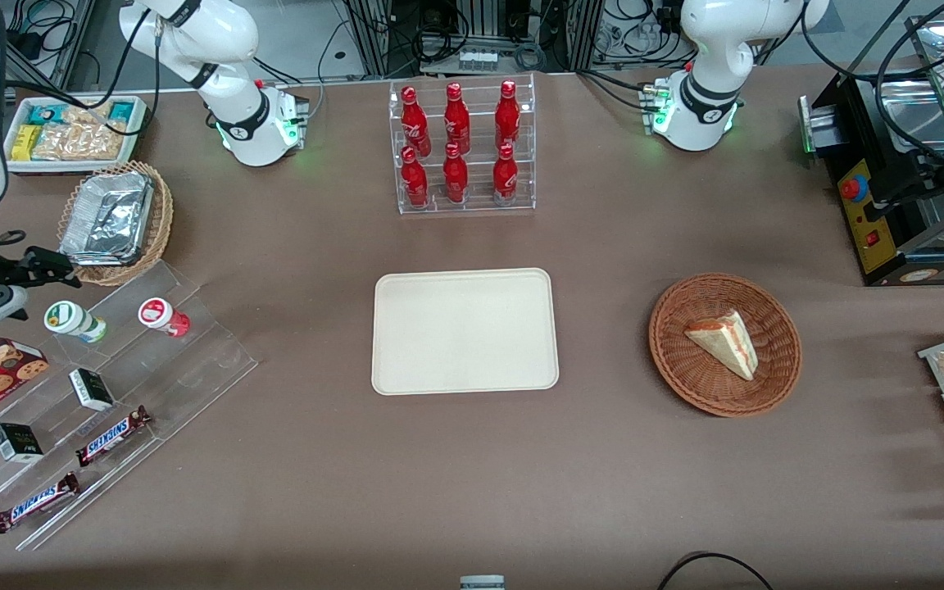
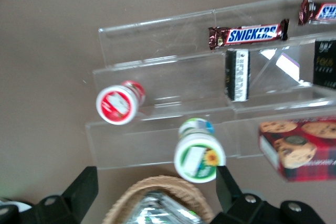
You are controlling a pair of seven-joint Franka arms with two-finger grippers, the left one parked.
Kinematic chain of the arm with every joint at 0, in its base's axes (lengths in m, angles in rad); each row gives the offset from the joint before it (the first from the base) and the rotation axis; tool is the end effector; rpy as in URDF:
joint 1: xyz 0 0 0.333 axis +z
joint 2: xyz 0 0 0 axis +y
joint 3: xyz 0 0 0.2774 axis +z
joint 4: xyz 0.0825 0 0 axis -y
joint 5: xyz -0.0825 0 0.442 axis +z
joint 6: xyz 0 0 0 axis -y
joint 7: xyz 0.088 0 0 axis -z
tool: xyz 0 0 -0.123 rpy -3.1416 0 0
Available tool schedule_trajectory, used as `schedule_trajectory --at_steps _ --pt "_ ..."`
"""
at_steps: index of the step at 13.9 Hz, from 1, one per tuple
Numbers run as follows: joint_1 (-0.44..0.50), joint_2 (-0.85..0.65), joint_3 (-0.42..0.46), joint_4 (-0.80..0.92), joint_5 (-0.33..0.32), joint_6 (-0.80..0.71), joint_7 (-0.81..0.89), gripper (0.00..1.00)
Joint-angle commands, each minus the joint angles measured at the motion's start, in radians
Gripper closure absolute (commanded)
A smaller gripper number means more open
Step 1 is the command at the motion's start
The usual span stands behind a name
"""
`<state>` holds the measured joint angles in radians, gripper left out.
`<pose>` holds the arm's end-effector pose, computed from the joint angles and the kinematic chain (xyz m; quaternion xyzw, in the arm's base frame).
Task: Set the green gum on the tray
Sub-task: 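Move the right gripper over the green-lidded gum jar on the acrylic shelf, then close the right gripper on the green-lidded gum jar and lift it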
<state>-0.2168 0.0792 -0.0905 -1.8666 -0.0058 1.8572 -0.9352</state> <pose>0.5933 -0.1883 0.3878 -0.9499 -0.3094 0.0396 0.0205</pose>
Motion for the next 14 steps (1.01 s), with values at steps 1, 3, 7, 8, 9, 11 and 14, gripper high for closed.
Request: schedule_trajectory --at_steps 1,3,7,8,9,11,14 --pt "-0.022 0.005 0.006 -0.043 -0.011 0.086 -0.102 0.00" --pt "-0.045 0.007 0.006 -0.069 -0.005 0.126 -0.132 0.00" --pt "-0.059 0.007 0.006 -0.152 -0.003 0.253 -0.168 0.00" --pt "-0.070 0.007 0.006 -0.181 -0.003 0.287 -0.169 0.00" --pt "-0.072 0.007 0.006 -0.206 -0.003 0.316 -0.171 0.00" --pt "-0.072 0.005 0.006 -0.229 -0.003 0.333 -0.171 0.00" --pt "-0.072 0.008 0.006 -0.232 -0.003 0.338 -0.171 0.24"
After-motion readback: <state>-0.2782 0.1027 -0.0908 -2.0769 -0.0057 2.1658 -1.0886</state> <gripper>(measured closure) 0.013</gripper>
